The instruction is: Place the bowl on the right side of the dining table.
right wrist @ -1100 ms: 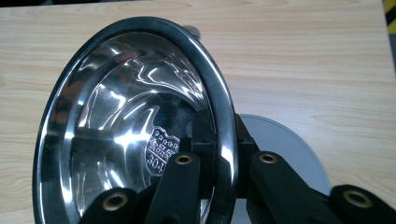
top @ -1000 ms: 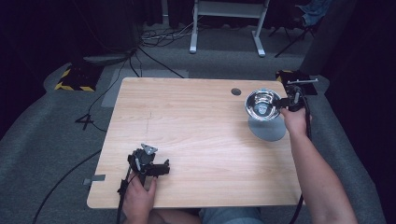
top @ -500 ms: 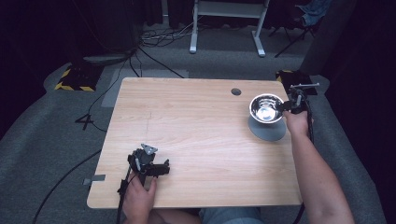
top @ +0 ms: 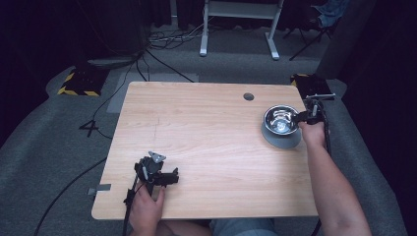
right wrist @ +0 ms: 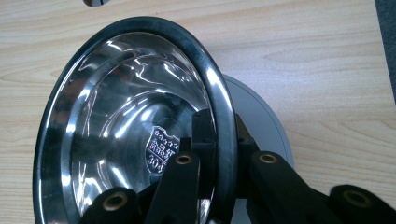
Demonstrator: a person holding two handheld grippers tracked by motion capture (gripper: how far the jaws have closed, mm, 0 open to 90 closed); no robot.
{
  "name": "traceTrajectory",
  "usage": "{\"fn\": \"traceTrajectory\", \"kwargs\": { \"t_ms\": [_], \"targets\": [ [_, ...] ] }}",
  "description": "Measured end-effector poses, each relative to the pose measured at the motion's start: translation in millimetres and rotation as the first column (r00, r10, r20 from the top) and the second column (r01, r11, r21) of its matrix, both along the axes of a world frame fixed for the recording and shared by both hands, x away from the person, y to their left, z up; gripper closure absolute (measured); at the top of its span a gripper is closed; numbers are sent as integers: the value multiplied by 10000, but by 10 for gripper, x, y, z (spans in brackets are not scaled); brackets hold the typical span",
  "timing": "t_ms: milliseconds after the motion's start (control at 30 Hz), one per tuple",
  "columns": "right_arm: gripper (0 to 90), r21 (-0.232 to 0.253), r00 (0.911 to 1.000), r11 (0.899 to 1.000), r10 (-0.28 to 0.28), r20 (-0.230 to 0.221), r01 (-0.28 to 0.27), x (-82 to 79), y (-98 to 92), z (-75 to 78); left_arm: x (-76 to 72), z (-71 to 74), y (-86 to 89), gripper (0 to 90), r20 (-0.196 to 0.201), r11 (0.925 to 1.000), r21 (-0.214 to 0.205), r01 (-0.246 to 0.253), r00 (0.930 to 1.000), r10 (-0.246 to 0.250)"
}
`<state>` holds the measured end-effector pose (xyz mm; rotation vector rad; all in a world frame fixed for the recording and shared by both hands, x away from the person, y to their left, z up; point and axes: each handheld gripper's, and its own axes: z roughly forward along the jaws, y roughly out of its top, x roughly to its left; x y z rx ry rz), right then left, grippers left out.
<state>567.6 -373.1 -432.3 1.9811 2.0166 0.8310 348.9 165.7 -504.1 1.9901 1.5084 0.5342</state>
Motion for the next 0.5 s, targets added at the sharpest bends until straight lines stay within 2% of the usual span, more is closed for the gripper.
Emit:
{"fn": "traceTrajectory", "kwargs": {
  "t_ms": [433,500],
  "targets": [
    [857,-9,9998,10000,-1,-198,1,-41,-1,-121,0,0,0,5,1,10000,-1,-2,10000,2],
    [858,172,9996,9998,-108,-265,112,-50,-30,-147,0,0,0,5,2,10000,-1,-2,10000,2]
  ]
}}
